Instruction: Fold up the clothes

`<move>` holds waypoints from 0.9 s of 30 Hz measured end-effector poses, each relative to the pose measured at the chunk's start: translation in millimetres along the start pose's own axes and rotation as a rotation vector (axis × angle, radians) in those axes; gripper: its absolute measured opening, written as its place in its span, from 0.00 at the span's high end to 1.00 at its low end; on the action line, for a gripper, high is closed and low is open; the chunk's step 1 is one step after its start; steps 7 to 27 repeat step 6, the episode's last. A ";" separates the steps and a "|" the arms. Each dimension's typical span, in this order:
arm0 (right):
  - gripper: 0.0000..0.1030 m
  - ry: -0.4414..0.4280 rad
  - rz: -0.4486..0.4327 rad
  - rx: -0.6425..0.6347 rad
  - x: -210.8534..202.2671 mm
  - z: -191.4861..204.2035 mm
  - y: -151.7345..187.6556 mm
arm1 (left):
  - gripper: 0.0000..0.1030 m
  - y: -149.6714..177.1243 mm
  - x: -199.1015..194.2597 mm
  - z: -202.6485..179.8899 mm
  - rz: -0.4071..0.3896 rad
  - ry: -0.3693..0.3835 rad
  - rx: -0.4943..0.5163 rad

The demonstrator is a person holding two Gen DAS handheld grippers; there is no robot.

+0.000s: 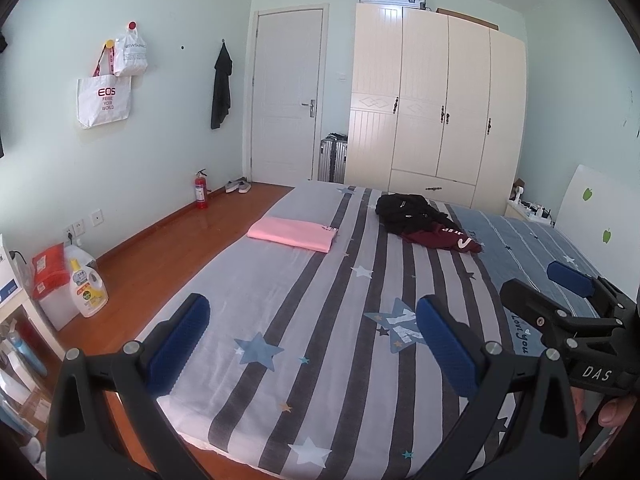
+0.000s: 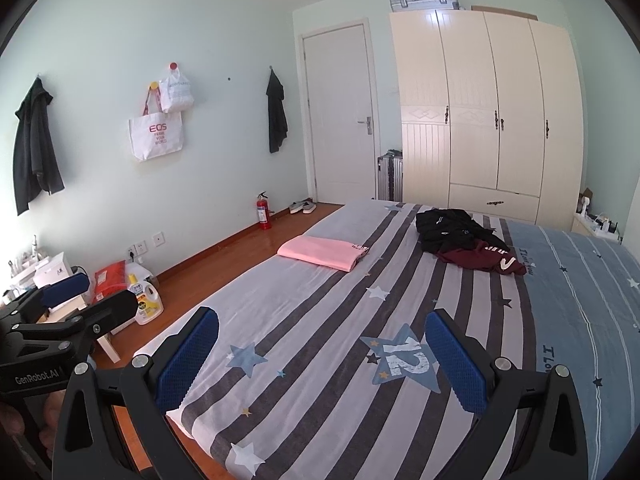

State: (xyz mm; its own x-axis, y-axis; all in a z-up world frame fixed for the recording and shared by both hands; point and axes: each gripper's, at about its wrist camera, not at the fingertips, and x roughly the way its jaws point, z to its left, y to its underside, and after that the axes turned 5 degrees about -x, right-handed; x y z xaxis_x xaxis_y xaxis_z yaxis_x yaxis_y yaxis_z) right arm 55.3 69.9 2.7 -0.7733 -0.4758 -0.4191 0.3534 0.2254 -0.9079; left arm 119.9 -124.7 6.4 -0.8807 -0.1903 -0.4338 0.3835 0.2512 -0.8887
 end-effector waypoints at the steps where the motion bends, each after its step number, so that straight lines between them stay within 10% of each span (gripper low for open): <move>1: 0.01 -0.001 -0.001 0.001 0.0 0.2 -0.3 | 0.01 0.0 0.2 -0.5 0.000 -0.002 -0.001; 27: 0.01 0.000 -0.001 0.002 0.1 1.1 -1.5 | 0.01 2.2 0.9 -3.0 -0.004 -0.015 -0.011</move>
